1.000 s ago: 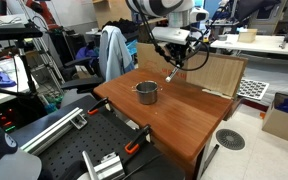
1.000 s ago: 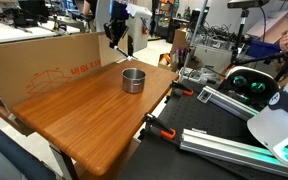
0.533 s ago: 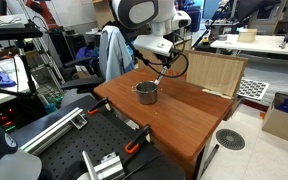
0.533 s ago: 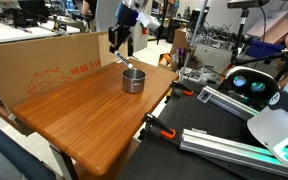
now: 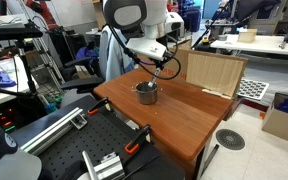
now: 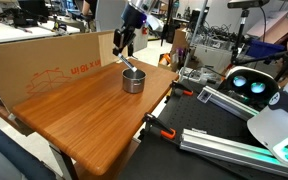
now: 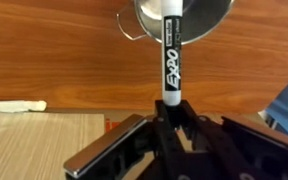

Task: Place the marker inside the pot

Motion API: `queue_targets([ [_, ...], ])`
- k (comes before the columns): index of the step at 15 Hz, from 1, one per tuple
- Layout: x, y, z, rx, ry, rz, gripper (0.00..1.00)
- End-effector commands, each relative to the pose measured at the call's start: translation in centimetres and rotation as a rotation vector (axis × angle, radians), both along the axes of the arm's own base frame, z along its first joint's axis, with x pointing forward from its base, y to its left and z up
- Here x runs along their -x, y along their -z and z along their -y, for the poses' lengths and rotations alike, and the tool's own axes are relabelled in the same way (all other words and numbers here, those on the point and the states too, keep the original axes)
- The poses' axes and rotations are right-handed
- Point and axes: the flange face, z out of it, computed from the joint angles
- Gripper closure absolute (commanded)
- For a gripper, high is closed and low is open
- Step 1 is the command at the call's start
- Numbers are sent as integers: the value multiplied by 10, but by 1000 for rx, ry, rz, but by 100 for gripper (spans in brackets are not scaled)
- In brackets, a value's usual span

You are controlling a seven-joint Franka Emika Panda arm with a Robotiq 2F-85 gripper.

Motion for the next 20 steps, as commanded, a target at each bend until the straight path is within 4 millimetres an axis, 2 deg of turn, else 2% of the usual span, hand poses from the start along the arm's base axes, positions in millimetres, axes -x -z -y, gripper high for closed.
queue_targets([
  [1, 14, 9, 1, 43, -25, 12, 95],
  [5, 26, 22, 0, 67, -30, -6, 95],
  [11, 29, 28, 1, 96, -53, -43, 95],
  [12, 28, 29, 1, 102, -53, -42, 55],
  [13, 27, 29, 0, 107, -56, -44, 54],
  [20, 28, 27, 6, 136, -28, -79, 5],
])
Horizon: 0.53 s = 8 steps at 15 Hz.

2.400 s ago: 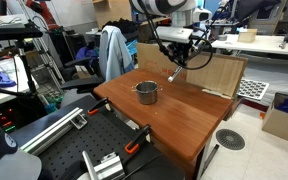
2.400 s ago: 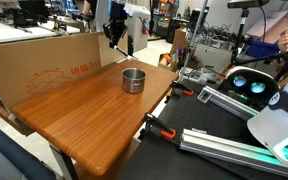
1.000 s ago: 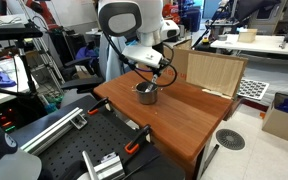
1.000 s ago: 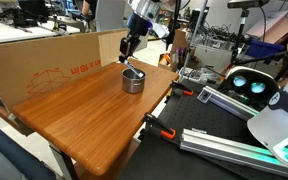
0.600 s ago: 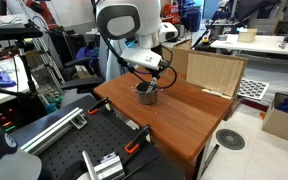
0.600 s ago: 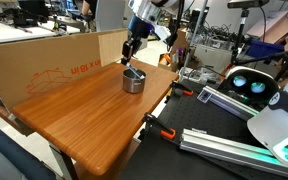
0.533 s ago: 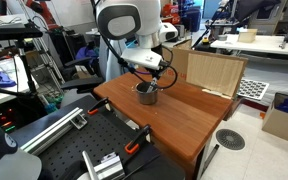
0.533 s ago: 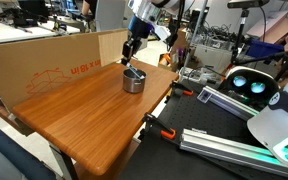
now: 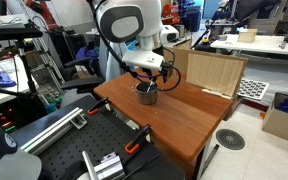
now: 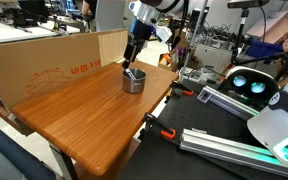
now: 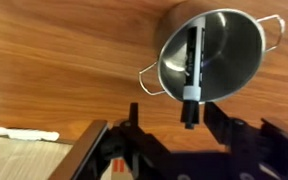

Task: Place the marker inside the pot

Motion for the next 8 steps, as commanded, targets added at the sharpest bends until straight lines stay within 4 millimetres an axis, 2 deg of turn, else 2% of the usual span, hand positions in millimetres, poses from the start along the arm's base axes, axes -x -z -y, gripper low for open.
queue_targets([
  [1, 2, -7, 2, 18, 42, -39, 0],
  [4, 0, -19, 3, 4, 84, -40, 0],
  [8, 7, -51, 7, 60, 104, -99, 0],
])
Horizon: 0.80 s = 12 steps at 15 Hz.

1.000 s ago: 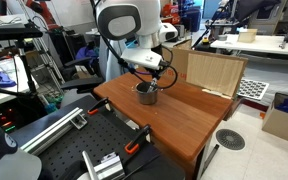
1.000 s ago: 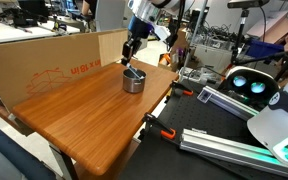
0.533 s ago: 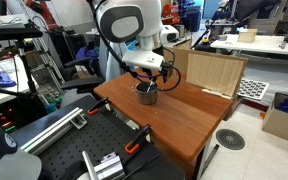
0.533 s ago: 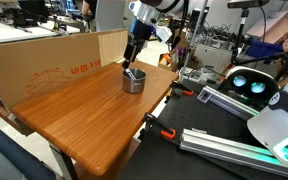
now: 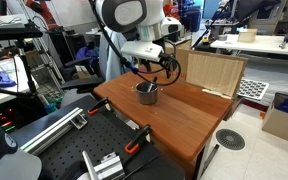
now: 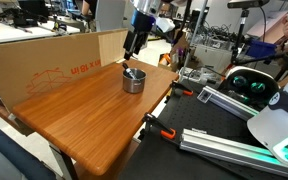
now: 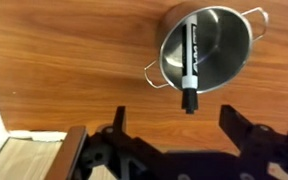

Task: Place the marker inside the pot

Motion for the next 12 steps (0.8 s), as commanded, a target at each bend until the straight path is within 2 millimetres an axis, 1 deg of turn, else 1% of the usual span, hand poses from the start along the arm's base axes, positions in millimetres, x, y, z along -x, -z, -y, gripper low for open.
queue_targets([
  [1, 11, -35, 2, 69, 29, -64, 0],
  [2, 13, -45, 5, 120, 57, -90, 0],
  [3, 11, -56, 3, 152, 69, -119, 0],
  [4, 5, -41, 4, 100, 34, -73, 0],
  [5, 7, -51, 4, 122, 50, -89, 0],
  [6, 9, -57, 3, 131, 59, -97, 0],
  [12, 10, -55, 4, 135, 64, -109, 0],
])
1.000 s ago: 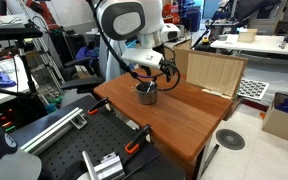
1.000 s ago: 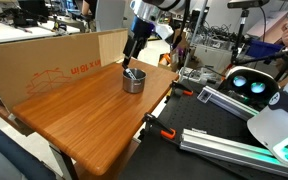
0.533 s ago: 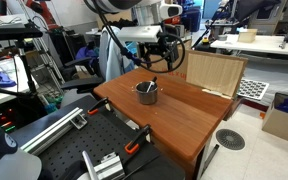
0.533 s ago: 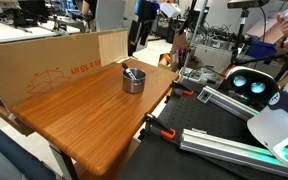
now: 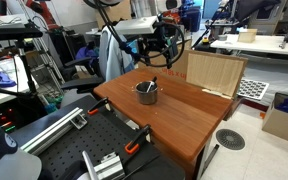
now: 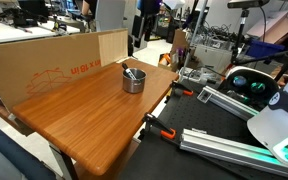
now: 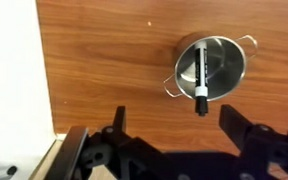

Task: Place the marker inside the pot

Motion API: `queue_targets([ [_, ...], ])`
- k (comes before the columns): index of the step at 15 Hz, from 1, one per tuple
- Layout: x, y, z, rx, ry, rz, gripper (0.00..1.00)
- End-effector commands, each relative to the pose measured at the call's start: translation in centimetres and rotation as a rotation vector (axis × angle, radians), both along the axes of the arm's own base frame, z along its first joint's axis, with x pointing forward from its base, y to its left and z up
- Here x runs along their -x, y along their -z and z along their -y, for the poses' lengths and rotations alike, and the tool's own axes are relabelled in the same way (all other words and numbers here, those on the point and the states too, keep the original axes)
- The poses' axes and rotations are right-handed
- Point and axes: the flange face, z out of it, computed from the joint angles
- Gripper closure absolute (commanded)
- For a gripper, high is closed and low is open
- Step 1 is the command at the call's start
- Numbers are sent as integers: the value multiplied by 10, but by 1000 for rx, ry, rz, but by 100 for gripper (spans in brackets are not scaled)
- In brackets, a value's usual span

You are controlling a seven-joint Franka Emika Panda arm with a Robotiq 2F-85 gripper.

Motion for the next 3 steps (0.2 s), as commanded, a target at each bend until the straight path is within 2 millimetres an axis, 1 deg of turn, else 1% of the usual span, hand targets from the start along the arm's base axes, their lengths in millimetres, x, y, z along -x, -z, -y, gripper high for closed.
queue_targets([
  [1, 0, -1, 0, 0, 0, -1, 0],
  [3, 0, -1, 0, 0, 0, -1, 0],
])
